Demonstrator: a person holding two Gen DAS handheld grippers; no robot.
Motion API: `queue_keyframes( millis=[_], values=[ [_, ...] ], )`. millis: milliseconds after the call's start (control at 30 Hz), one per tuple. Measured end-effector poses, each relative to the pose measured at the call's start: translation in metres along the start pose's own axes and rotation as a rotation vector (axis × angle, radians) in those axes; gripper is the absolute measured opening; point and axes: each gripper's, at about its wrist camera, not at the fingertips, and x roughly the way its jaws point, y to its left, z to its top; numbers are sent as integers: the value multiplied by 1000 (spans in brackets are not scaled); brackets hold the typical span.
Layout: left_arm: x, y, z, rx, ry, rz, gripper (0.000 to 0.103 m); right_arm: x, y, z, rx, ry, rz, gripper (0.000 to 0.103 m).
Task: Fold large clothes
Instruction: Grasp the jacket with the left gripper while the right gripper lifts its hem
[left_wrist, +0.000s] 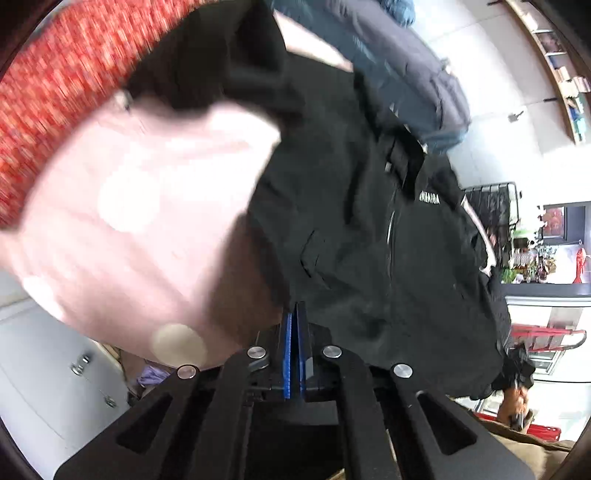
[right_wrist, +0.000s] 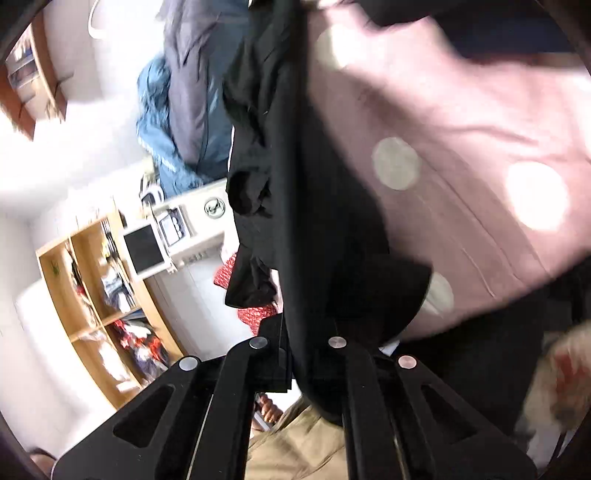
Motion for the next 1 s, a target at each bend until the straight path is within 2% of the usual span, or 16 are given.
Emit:
queue_keyframes(
  millis=[100,133,167,233,267,300,333,400,500,600,733,800,867,900,933,1000],
  values=[
    [-26,-1,16,14,-76,92,0,-27,-3,-17,27,-44,-25,5],
    [-28,15,16,-2,-96,126,0,-27,-7,-21,29,-71,-75,10],
    [-17,18,16,-17,-95,184,0,-26,-14,-17,4,-129,-216,16],
    [16,39,19,-23,16,290,14,-14,-20,-3,-33,-203,-461,84],
    [32,43,15,-27,64,298,21,-10,-28,2,-45,-235,-575,86],
    [45,44,9,-23,91,298,40,-9,-35,3,-65,-268,-633,86],
    [51,44,3,-15,101,299,66,-8,-38,4,-81,-278,-631,86],
    [61,45,-10,-18,78,293,90,-1,-39,5,-157,-299,-655,86],
    [80,42,-25,-37,58,302,93,0,-42,4,-247,-325,-814,86],
    [101,42,-42,-53,72,294,95,19,-41,3,-420,-324,-891,86],
    [157,32,-63,13,199,321,95,66,-64,8,-695,-206,-995,86],
    [175,18,-76,71,265,283,89,82,-80,12,-767,-159,-1055,86],
    [182,-3,-87,185,290,334,68,94,-86,9,-790,-60,-1032,51],
    [181,-10,-89,226,288,346,48,101,-84,4,-805,-13,-988,23],
    [176,-12,-88,237,280,343,24,104,-81,1,-809,7,-972,13],
    [164,-5,-81,193,266,327,11,112,-72,-8,-767,83,-854,9]
  ],
)
